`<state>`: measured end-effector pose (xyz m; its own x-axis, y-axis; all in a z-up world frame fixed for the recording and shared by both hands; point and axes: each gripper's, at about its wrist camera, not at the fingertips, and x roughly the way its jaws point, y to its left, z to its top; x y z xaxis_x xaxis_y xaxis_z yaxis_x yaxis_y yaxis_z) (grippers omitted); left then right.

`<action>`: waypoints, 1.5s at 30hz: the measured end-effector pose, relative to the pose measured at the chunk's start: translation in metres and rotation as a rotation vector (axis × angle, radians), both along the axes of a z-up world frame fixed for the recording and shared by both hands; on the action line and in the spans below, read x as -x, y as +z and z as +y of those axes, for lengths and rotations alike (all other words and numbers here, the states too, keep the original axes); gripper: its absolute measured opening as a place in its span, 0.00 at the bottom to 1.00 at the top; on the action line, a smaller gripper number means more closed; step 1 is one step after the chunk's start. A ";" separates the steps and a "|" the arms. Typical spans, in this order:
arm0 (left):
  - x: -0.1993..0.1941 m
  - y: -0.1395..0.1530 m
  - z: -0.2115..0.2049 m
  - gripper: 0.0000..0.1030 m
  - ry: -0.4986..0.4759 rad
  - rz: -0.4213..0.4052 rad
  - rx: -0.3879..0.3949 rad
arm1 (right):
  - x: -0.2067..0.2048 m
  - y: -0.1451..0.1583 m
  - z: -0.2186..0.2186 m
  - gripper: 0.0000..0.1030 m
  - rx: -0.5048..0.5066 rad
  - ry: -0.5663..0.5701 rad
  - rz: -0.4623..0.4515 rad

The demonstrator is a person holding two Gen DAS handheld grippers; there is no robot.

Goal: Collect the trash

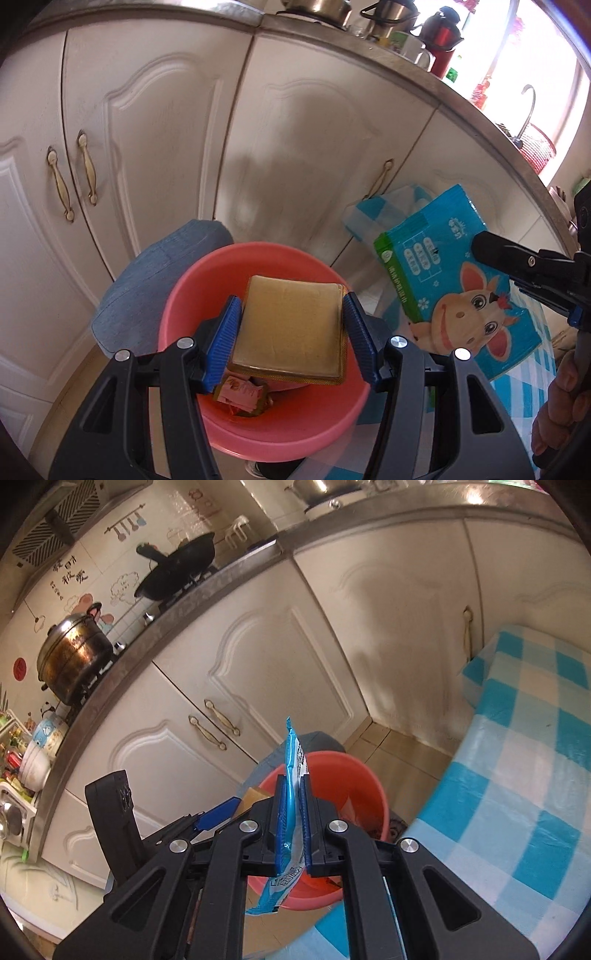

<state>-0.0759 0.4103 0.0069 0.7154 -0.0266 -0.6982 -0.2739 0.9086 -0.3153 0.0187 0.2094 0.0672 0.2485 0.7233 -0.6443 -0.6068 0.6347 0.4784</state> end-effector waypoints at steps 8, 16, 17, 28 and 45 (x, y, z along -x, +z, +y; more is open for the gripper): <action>-0.005 -0.024 0.016 0.56 0.024 0.047 0.014 | -0.005 -0.025 0.039 0.08 0.045 0.050 0.046; -0.010 -0.043 0.024 0.77 0.062 0.101 0.006 | -0.005 -0.029 0.048 0.16 0.083 0.050 0.035; -0.010 -0.044 0.024 0.78 0.065 0.103 0.004 | -0.005 -0.028 0.046 0.38 0.082 0.043 0.035; -0.012 -0.034 0.002 0.85 0.072 0.147 -0.153 | 0.003 -0.008 -0.007 0.84 0.127 -0.128 -0.112; -0.008 0.069 -0.095 0.95 -0.011 -0.017 -0.376 | 0.041 0.040 -0.127 0.89 0.180 -0.417 -0.285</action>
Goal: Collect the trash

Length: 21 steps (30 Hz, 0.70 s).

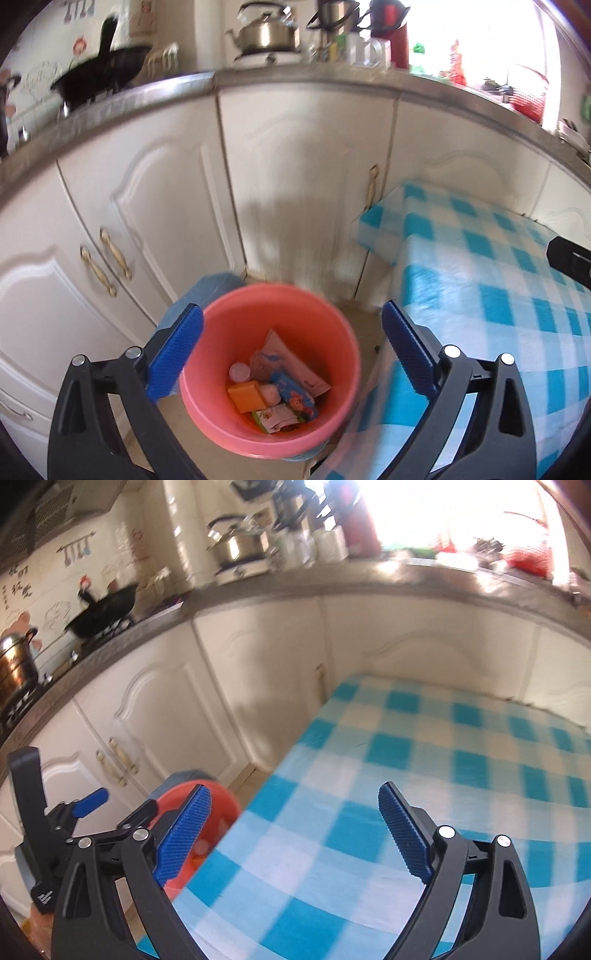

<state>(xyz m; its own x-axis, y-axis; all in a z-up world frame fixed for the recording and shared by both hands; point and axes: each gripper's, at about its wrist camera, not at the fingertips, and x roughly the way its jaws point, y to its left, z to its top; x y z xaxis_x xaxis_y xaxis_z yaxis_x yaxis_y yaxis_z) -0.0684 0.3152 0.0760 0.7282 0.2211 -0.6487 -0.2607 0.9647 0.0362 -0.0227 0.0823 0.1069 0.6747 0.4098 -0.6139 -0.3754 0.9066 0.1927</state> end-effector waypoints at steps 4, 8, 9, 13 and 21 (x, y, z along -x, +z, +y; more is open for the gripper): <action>0.006 0.025 -0.029 0.95 -0.040 -0.042 -0.045 | 0.017 0.023 -0.031 0.89 -0.001 -0.069 -0.060; 0.013 0.051 -0.060 0.95 -0.081 -0.087 -0.073 | 0.037 0.049 -0.061 0.92 0.002 -0.141 -0.123; 0.015 0.058 -0.069 0.95 -0.095 -0.099 -0.078 | 0.042 0.056 -0.068 0.92 -0.003 -0.154 -0.138; 0.027 0.086 -0.099 0.95 -0.137 -0.159 -0.093 | 0.068 0.086 -0.098 0.92 -0.012 -0.223 -0.215; 0.063 0.141 -0.153 0.96 -0.176 -0.295 -0.120 | 0.125 0.134 -0.149 0.95 -0.030 -0.352 -0.359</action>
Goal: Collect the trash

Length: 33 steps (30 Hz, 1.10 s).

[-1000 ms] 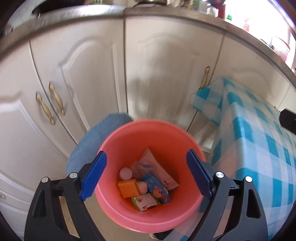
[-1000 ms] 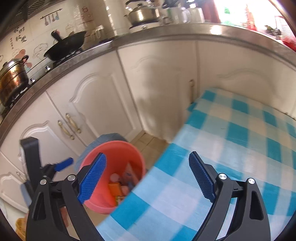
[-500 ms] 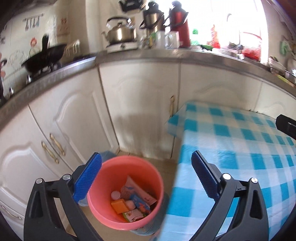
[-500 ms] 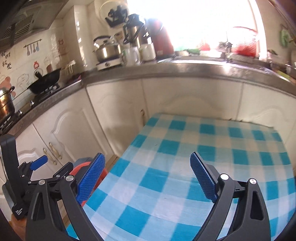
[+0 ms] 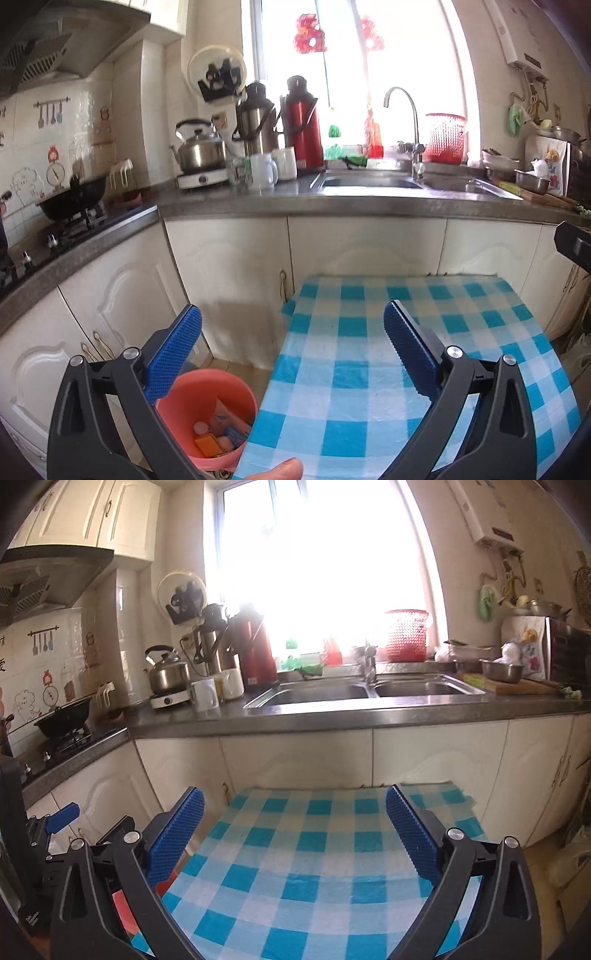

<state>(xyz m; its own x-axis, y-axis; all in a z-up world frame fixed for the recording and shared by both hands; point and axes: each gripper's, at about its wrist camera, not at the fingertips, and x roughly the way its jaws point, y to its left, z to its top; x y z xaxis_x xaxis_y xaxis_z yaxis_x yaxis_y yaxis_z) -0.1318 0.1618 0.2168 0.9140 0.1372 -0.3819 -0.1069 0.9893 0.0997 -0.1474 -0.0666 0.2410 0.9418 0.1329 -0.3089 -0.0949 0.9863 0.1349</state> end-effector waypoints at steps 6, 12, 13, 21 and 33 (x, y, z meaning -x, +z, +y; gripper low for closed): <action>0.026 0.030 -0.029 0.96 -0.031 -0.080 -0.016 | 0.043 0.028 -0.024 0.95 0.041 -0.100 -0.102; 0.052 0.054 -0.045 0.96 -0.041 -0.140 -0.002 | 0.081 0.048 -0.037 0.95 0.086 -0.185 -0.188; 0.055 0.057 -0.047 0.96 -0.042 -0.145 0.003 | 0.088 0.052 -0.040 0.95 0.090 -0.196 -0.202; 0.076 0.072 -0.055 0.96 -0.053 -0.193 0.005 | 0.114 0.067 -0.043 0.95 0.113 -0.237 -0.259; 0.091 0.085 -0.058 0.96 -0.069 -0.226 0.011 | 0.128 0.077 -0.030 0.95 0.166 -0.268 -0.308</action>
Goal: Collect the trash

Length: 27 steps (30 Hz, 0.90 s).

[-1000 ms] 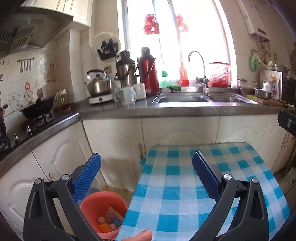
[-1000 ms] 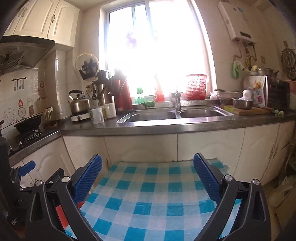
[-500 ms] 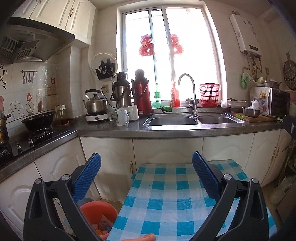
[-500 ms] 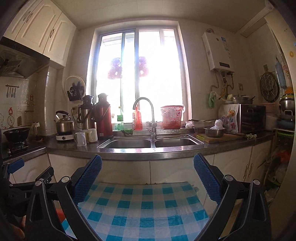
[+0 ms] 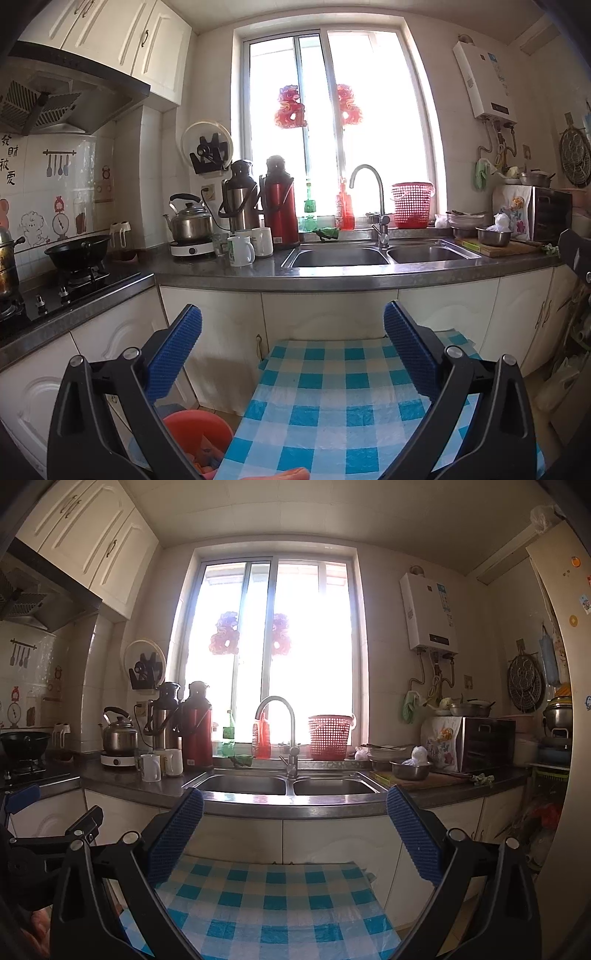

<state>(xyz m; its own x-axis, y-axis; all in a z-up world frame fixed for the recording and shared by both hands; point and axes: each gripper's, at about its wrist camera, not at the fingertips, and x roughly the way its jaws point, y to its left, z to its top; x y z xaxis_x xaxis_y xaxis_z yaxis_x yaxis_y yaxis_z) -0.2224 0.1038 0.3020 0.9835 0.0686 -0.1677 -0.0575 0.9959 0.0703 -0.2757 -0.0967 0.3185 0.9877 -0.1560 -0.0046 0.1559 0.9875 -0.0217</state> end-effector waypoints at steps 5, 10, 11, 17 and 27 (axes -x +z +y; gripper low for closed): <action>0.005 0.003 0.002 0.96 0.002 -0.011 0.004 | 0.002 0.001 0.005 0.95 0.011 -0.003 -0.004; 0.006 0.003 0.004 0.96 0.002 -0.012 0.009 | 0.004 0.002 0.008 0.95 0.017 -0.004 -0.006; 0.006 0.003 0.004 0.96 0.003 -0.012 0.009 | 0.004 0.002 0.008 0.95 0.020 -0.005 -0.007; 0.007 0.002 0.006 0.96 0.005 -0.012 0.014 | 0.006 0.003 0.009 0.95 0.025 -0.006 -0.010; 0.007 -0.001 0.007 0.96 0.000 -0.004 0.021 | 0.008 0.005 0.009 0.95 0.024 -0.012 -0.012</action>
<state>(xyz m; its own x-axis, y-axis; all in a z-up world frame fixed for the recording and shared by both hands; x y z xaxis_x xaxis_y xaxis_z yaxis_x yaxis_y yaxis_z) -0.2290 0.1105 0.3007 0.9841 0.0655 -0.1652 -0.0581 0.9971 0.0495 -0.2840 -0.0881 0.3234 0.9857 -0.1680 0.0112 0.1684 0.9847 -0.0439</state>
